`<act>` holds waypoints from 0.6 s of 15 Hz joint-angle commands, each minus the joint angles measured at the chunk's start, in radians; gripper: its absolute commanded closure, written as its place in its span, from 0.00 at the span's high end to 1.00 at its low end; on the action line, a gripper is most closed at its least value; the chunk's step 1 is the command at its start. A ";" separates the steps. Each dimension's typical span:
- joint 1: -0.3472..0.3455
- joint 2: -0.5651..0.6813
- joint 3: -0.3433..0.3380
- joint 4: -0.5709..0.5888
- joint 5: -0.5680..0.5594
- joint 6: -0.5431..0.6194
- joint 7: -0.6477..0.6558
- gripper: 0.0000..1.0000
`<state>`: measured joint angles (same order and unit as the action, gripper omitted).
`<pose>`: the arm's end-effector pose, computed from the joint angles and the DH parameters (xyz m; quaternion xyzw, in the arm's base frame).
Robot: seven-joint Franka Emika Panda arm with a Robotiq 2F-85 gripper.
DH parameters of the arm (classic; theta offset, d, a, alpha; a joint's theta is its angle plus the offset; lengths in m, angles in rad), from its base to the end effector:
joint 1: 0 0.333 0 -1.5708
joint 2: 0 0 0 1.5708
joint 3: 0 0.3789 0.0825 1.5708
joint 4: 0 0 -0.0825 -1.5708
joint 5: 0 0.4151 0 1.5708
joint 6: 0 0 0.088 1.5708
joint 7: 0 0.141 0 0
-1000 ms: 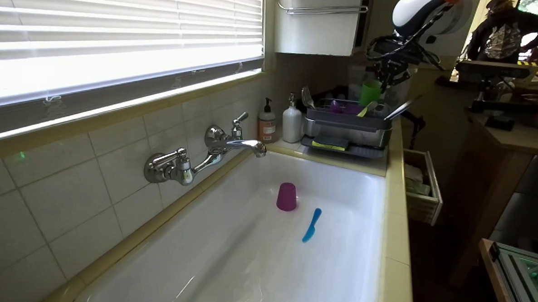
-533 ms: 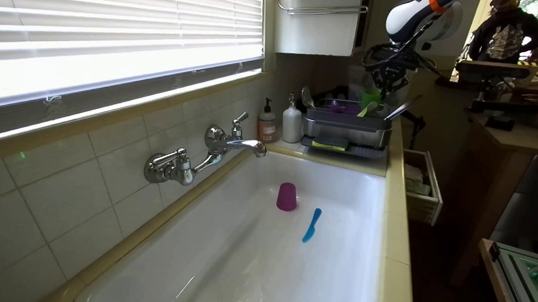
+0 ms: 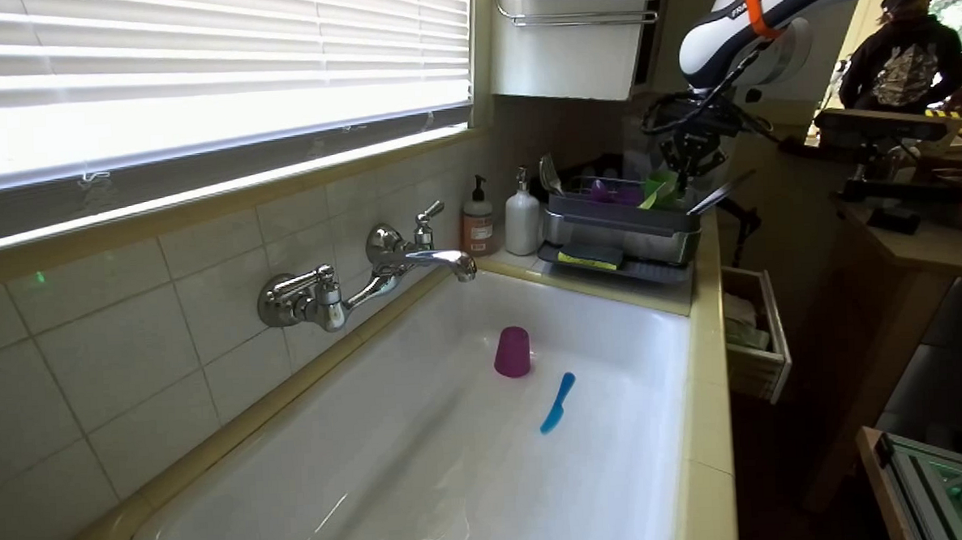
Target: Put the yellow spoon then the green cup in the dish rack
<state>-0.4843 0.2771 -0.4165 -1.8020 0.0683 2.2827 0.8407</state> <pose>0.4532 -0.5315 0.4395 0.6353 -0.7634 0.1131 0.0295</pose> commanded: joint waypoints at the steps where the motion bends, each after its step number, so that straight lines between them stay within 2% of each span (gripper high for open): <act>1: 0.007 0.031 -0.014 0.040 0.024 -0.053 -0.027 0.01; 3: 0.007 0.035 -0.014 0.045 0.023 -0.059 -0.028 0.01; 4: 0.007 0.037 -0.015 0.049 0.022 -0.059 -0.027 0.29; 5: 0.008 0.038 -0.015 0.052 0.020 -0.061 -0.026 0.30; 6: 0.008 0.038 -0.016 0.053 0.019 -0.063 -0.027 0.35; 9: 0.008 0.038 -0.016 0.055 0.017 -0.068 -0.030 0.58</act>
<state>-0.4841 0.2986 -0.4171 -1.7763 0.0683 2.2536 0.8337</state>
